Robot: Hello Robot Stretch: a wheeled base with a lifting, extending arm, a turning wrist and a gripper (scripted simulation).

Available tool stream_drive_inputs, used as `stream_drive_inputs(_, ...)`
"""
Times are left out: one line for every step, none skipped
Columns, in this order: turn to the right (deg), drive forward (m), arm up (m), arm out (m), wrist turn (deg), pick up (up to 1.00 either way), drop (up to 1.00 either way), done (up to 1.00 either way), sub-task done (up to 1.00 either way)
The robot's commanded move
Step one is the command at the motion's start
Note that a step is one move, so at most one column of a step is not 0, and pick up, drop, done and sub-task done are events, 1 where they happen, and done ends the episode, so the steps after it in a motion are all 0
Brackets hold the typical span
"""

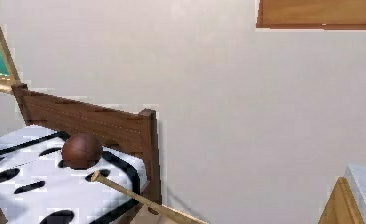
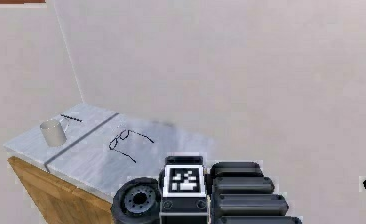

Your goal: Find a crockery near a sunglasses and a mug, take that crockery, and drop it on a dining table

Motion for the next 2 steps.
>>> stream_drive_inputs(-45.0,0.00,0.00,0.00,0.0,0.00,0.00,0.00,0.00)
stream_drive_inputs(-45.0,0.00,0.00,0.00,0.0,0.00,0.00,0.00,0.00)
